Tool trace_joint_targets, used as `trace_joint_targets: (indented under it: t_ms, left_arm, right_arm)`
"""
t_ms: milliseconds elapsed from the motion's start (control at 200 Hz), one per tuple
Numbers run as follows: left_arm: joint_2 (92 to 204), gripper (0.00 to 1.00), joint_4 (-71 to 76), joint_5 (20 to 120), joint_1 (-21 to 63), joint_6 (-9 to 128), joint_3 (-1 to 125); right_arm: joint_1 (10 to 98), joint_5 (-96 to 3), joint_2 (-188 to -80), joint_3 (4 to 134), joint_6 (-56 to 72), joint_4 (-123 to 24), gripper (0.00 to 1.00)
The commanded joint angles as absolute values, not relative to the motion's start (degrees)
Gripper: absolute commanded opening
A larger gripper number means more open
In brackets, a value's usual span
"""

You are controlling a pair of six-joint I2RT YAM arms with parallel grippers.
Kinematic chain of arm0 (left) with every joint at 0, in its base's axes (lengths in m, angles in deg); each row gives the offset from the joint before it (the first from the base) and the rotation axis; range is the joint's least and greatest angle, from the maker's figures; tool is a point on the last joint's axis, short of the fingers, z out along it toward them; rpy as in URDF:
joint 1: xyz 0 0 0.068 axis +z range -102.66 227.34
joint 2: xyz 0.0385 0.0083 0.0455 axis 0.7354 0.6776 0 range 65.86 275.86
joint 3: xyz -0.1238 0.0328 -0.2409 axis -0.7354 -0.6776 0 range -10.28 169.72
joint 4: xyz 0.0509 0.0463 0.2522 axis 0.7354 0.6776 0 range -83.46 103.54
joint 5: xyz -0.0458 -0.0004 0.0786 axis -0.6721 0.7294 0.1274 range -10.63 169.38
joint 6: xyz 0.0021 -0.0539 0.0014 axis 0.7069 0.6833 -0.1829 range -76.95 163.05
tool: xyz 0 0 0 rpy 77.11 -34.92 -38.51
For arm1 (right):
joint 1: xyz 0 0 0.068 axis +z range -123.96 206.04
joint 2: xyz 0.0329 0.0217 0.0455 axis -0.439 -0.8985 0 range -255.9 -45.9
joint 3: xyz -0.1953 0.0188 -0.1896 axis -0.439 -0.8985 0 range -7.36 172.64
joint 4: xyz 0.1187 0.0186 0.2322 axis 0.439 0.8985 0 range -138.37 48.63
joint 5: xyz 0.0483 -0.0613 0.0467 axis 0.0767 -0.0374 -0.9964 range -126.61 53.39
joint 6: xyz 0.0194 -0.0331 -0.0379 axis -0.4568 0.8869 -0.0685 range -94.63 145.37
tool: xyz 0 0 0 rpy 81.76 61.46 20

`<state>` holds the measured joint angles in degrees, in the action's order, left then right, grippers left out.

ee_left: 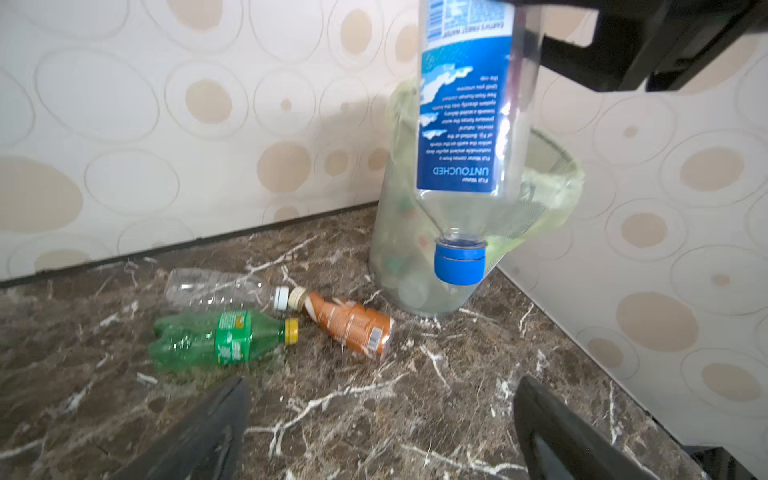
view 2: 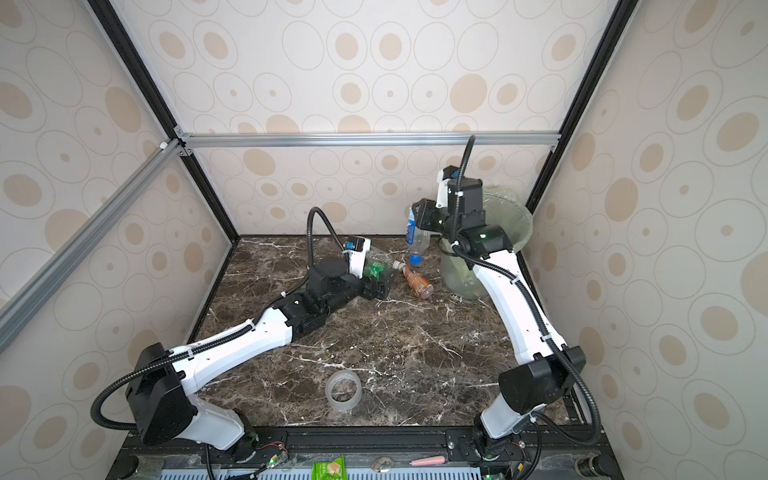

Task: Throw the plastic bottles in the bin
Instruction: 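Carry the Untouched bottle over the bin with the right gripper while the left releases, then open the right gripper over the bin to drop the Untouched bottle, then move both grippers back down toward the orange and green bottles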

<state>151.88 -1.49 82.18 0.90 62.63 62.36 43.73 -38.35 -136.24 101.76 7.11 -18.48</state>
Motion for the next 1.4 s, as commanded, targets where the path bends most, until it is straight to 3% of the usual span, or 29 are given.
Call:
trace_joint_targets:
  t_ms: [0,385,555,625,660,810,875,960,1395]
  left_arm:
    - [154.7,0.99,-1.2,80.1,0.7,58.1,70.0]
    - [163.0,0.99,-1.5,76.3,-1.0,56.3,84.6]
    - [163.8,0.99,-1.2,76.6,-1.4,56.2,84.8]
    - [163.9,0.99,-0.6,76.8,-1.4,56.2,84.8]
    - [163.7,0.99,-0.5,76.8,-1.3,56.2,84.5]
    - [162.1,0.99,-0.6,77.5,-1.4,56.3,81.9]
    - [161.2,0.99,-0.5,78.0,-1.4,56.3,80.6]
    - [160.5,0.99,-1.0,78.4,-1.4,56.5,78.8]
    - [160.5,0.99,-1.2,77.7,-1.4,58.0,77.4]
  right_arm:
    - [43.6,-27.4,-131.5,107.2,17.5,-15.3,0.46]
    - [43.6,-17.5,-124.8,113.3,31.9,-23.1,0.46]
    - [42.4,-15.0,-127.2,109.2,35.1,-27.8,0.46]
    - [37.9,-15.6,-131.1,108.5,33.3,-26.9,0.46]
    - [35.8,-15.7,-133.6,108.3,31.9,-26.2,0.49]
    - [30.3,-12.7,-144.6,115.3,26.5,-15.2,0.88]
    - [30.3,-13.2,-144.7,117.6,25.3,-11.5,0.93]
    - [30.4,-15.5,-139.9,110.8,24.8,-18.6,0.99]
    - [30.4,-17.7,-137.8,110.8,23.4,-16.9,1.0]
